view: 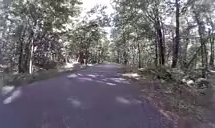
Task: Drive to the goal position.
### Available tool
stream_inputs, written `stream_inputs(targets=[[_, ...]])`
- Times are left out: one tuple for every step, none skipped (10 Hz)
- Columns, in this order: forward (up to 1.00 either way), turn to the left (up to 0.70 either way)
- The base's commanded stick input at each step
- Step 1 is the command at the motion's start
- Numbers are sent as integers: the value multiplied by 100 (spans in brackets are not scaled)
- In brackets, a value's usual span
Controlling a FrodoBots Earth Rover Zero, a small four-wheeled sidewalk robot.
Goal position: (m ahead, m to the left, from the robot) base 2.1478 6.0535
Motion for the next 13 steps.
stream_inputs(targets=[[70, 0], [70, 0], [70, 0], [70, 0], [70, 0], [70, 0], [70, 0], [70, 0], [70, 0], [70, 0], [70, 0], [70, 0], [70, 0]])
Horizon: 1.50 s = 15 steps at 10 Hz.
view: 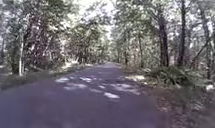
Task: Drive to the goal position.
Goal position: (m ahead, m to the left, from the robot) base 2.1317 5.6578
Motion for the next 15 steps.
stream_inputs(targets=[[70, 0], [70, 0], [70, 0], [70, 0], [70, 0], [70, 0], [70, 0], [70, 0], [70, 0], [70, 0], [70, 0], [70, -5], [70, -14], [70, -12], [70, -10]])
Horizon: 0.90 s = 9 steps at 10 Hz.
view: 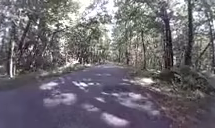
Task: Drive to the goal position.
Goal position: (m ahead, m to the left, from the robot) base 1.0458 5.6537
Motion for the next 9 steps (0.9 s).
stream_inputs(targets=[[70, -10], [70, -10], [70, -2], [70, 0], [70, 0], [70, 0], [70, 0], [70, 0], [70, 0]])
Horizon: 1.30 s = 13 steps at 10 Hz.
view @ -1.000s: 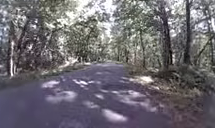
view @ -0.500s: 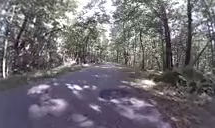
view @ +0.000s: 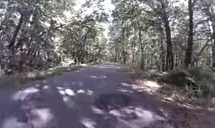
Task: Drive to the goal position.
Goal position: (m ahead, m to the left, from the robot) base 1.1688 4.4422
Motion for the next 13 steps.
stream_inputs(targets=[[70, 0], [70, 0], [70, 0], [70, 0], [70, 0], [70, 0], [70, 0], [70, 0], [70, 0], [70, 0], [70, 0], [70, 0], [70, 0]])
